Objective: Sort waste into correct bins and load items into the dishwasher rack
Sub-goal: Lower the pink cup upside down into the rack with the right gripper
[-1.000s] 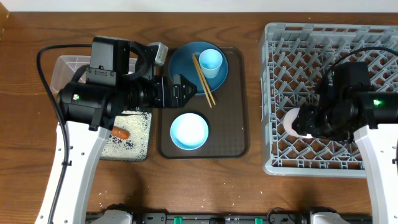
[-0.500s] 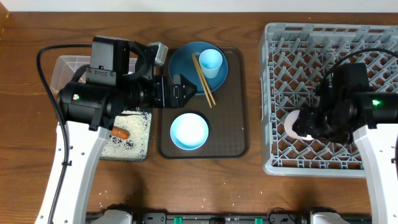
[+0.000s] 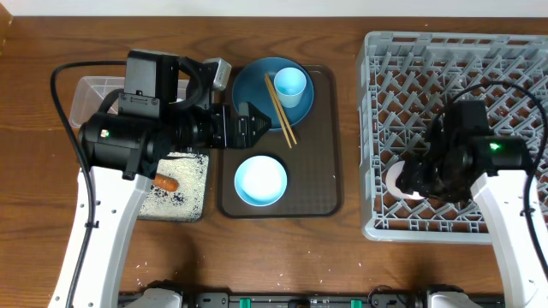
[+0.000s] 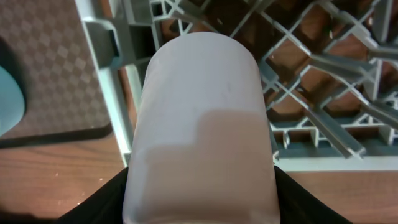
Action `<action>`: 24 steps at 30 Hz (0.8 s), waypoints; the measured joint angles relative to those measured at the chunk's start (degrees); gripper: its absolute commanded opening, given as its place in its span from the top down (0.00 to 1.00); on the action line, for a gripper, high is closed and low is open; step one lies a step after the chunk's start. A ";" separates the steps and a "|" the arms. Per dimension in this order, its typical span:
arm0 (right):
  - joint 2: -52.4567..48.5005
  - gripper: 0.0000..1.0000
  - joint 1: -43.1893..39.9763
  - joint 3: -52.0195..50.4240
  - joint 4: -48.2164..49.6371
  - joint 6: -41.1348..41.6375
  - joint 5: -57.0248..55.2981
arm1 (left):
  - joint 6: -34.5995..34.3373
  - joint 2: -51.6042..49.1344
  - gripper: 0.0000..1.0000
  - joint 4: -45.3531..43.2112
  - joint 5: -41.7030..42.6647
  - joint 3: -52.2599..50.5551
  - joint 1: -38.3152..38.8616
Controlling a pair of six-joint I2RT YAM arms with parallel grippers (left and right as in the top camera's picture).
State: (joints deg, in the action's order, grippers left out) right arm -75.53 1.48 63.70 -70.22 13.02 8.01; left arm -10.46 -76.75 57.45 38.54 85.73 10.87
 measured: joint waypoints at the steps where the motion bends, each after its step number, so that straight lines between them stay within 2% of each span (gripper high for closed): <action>1: -0.02 0.69 0.00 -0.79 0.90 0.00 -0.04 | -0.02 0.00 0.00 0.02 0.00 0.00 0.00; 5: -0.02 0.64 0.00 -2.97 2.99 0.00 -0.11 | 0.00 0.00 0.00 0.02 0.00 0.00 0.00; 8: -0.02 0.53 0.00 -3.85 3.48 0.00 -0.11 | 0.00 -0.02 0.00 0.02 0.00 0.00 0.00; 11: -0.02 0.36 0.00 -3.89 3.48 0.15 -0.09 | -0.02 0.00 0.00 0.02 0.00 0.00 0.00; 14: -0.02 0.28 0.00 -3.89 3.48 0.37 -0.13 | -0.02 -0.02 0.00 0.02 0.00 0.00 0.00; 22: -0.02 0.24 0.00 -3.89 3.41 0.37 -0.11 | 0.00 0.00 0.00 0.02 0.00 0.00 0.00; 24: -0.02 0.18 0.00 -3.89 3.37 0.42 -0.11 | 0.00 0.00 0.00 0.02 0.00 0.00 0.00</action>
State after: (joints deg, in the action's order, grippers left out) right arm -75.55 1.48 59.81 -66.85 13.43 7.90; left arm -10.46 -76.75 57.47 38.54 85.73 10.87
